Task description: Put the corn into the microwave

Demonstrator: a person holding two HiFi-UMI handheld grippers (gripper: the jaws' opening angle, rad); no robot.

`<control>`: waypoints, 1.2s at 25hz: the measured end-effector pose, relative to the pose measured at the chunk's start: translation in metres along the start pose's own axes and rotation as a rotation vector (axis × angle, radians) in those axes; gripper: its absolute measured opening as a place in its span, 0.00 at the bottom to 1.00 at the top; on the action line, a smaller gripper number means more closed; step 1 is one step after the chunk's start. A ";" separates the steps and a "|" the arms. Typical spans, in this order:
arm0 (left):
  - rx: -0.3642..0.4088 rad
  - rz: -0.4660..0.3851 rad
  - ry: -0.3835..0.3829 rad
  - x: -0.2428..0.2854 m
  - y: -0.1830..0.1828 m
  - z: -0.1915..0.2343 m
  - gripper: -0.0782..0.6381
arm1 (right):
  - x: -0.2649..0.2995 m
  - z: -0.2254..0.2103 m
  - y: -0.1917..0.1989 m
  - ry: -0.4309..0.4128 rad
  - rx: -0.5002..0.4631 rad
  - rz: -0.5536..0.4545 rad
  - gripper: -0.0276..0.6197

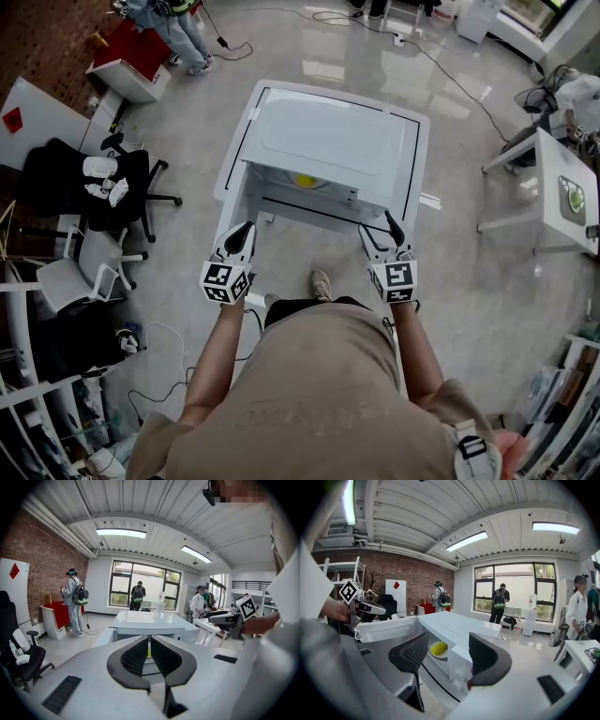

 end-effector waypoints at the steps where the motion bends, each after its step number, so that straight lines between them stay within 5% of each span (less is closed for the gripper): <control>1: 0.003 0.007 0.003 0.001 0.002 -0.001 0.12 | 0.001 0.001 0.000 -0.005 0.003 0.002 0.47; 15: 0.003 0.066 0.033 0.003 0.021 -0.011 0.12 | 0.012 0.019 0.017 -0.059 0.042 0.031 0.47; 19: 0.003 0.068 0.042 0.002 0.022 -0.016 0.12 | 0.011 0.031 0.017 -0.105 -0.003 0.039 0.31; 30: -0.008 0.071 0.046 -0.001 0.024 -0.021 0.12 | 0.012 0.043 0.017 -0.142 0.038 0.014 0.28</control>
Point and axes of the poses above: the fingertips, and each gripper's own axes: x forward along the fingers, z to its left, y out of its underside, the point moved 8 cm from there along -x, backward along the fingers, and after that the axes turned 6 degrees about -z, right-handed, at the moved point
